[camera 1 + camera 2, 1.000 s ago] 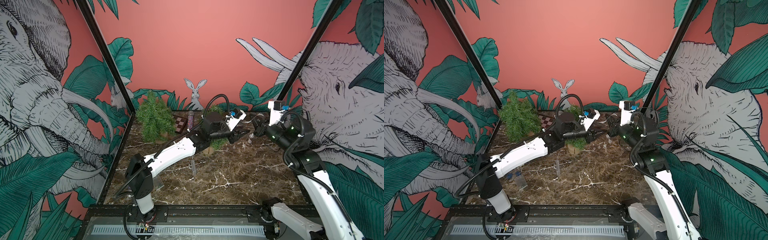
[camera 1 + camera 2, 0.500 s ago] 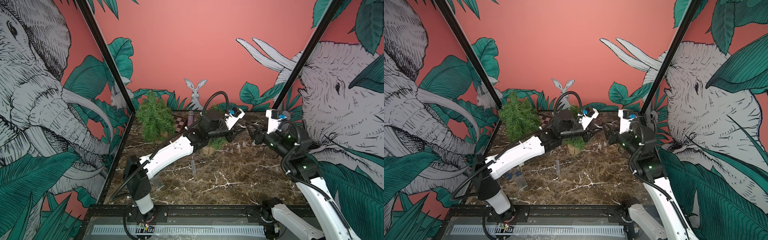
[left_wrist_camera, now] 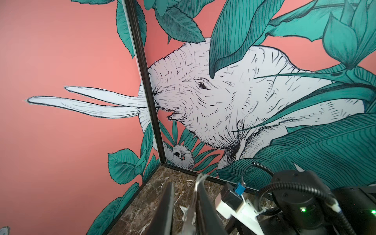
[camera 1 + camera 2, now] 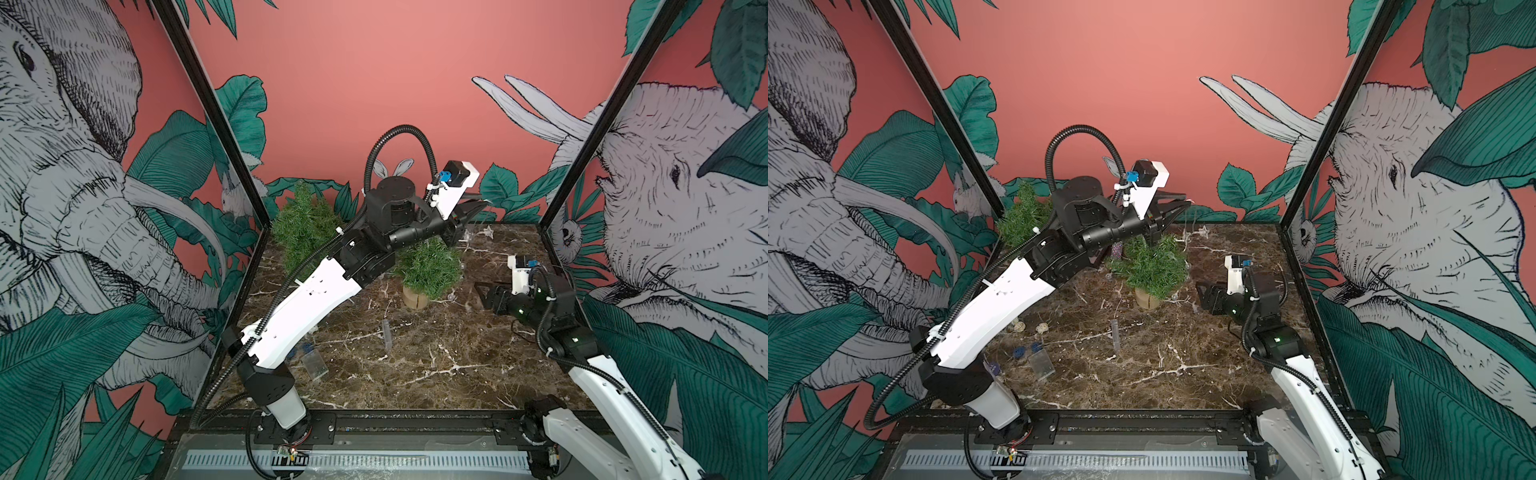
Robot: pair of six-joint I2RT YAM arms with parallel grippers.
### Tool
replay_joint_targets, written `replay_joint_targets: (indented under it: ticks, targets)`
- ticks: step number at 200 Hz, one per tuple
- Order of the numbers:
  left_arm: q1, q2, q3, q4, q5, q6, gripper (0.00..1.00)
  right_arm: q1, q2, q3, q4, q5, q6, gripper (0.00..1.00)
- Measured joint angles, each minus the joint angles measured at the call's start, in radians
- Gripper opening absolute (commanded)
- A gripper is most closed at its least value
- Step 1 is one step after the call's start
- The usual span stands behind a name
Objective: Wrap string light around the christmas tree
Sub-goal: Wrap the light string around the Christmas tree.
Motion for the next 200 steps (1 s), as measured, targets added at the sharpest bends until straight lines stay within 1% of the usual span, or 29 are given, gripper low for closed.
replay_joint_targets:
  ticks: [14,26,32,50,70,88,109,123,133,151,173,200]
  targets:
    - [0.0,-0.011,0.0,-0.021,-0.005,0.03,0.0,0.0,0.032,0.0,0.022,-0.009,0.01,0.6]
    - [0.0,-0.022,0.0,-0.041,-0.011,0.056,0.0,0.0,0.053,0.0,0.047,-0.021,0.02,0.54]
    - [0.0,-0.028,0.0,-0.049,-0.014,0.069,0.0,0.0,0.06,0.0,0.059,-0.029,0.028,0.53]
    - [0.0,-0.047,0.0,-0.07,-0.023,0.098,0.0,0.0,0.07,-0.001,0.111,-0.059,0.049,0.52]
    - [0.0,-0.069,0.0,-0.085,-0.034,0.119,0.0,0.012,0.07,-0.01,0.183,-0.086,0.061,0.58]
    - [0.0,-0.083,0.0,-0.089,-0.037,0.127,0.0,0.045,0.067,-0.026,0.218,-0.087,0.044,0.59]
    - [0.0,-0.087,0.0,-0.092,-0.04,0.135,0.0,0.077,0.051,-0.06,0.25,-0.071,0.012,0.48]
    - [0.0,-0.087,0.0,-0.098,-0.042,0.139,0.0,0.1,0.035,-0.08,0.269,-0.033,-0.003,0.4]
    - [0.0,-0.087,0.0,-0.104,-0.044,0.143,0.0,0.109,0.013,-0.099,0.29,-0.006,-0.014,0.36]
    - [0.0,-0.087,-0.002,-0.11,-0.048,0.148,0.0,0.114,-0.011,-0.113,0.312,0.008,-0.018,0.38]
    - [0.0,-0.087,-0.015,-0.111,-0.053,0.152,0.0,0.127,0.005,-0.093,0.323,0.01,-0.023,0.38]
    - [0.0,-0.087,-0.036,-0.114,-0.059,0.153,0.0,0.138,0.014,-0.089,0.328,0.027,-0.037,0.44]
